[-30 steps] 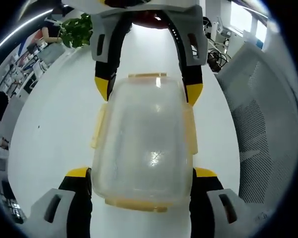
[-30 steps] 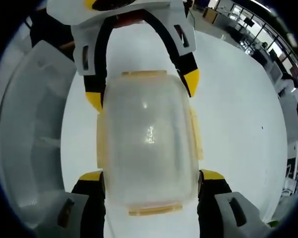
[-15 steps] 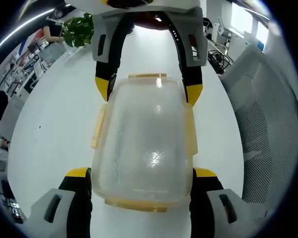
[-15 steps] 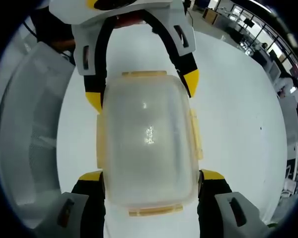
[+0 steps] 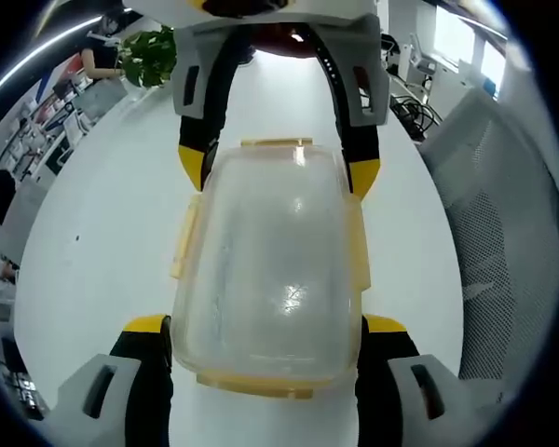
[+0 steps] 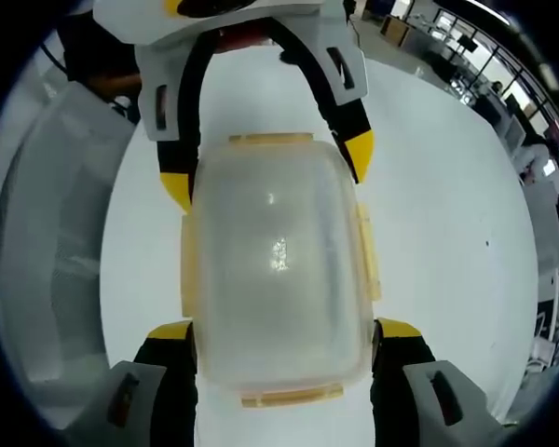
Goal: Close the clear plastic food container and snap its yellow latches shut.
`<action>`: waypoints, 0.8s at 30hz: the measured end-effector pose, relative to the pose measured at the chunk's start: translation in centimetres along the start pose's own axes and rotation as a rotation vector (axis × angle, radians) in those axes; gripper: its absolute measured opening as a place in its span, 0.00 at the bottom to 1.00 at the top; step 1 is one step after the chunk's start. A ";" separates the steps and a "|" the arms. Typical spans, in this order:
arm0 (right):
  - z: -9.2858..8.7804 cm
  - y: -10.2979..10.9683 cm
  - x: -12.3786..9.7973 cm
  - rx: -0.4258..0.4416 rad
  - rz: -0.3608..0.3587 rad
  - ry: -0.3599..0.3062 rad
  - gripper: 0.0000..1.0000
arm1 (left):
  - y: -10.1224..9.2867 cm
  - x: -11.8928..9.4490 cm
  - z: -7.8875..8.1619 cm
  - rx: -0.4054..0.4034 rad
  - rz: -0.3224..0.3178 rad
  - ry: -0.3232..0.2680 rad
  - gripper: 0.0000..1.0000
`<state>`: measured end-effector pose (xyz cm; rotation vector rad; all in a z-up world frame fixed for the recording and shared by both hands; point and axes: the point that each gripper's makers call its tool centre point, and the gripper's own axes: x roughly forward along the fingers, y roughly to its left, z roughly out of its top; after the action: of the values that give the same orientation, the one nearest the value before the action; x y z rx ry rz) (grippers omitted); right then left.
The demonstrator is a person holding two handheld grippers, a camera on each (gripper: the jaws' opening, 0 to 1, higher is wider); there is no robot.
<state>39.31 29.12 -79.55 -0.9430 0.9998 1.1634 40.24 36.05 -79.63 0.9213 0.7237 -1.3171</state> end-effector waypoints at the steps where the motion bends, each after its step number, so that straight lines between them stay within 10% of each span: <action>1: 0.0 -0.1 0.0 0.000 0.000 0.000 0.77 | 0.1 0.0 0.0 0.000 0.000 0.001 0.82; 24: 0.3 -2.5 0.3 -0.008 -0.007 -0.002 0.78 | 2.4 0.4 0.0 -0.007 0.002 -0.004 0.82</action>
<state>41.84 29.07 -79.62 -0.9505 0.9901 1.1626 42.65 35.90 -79.60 0.9131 0.7237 -1.3137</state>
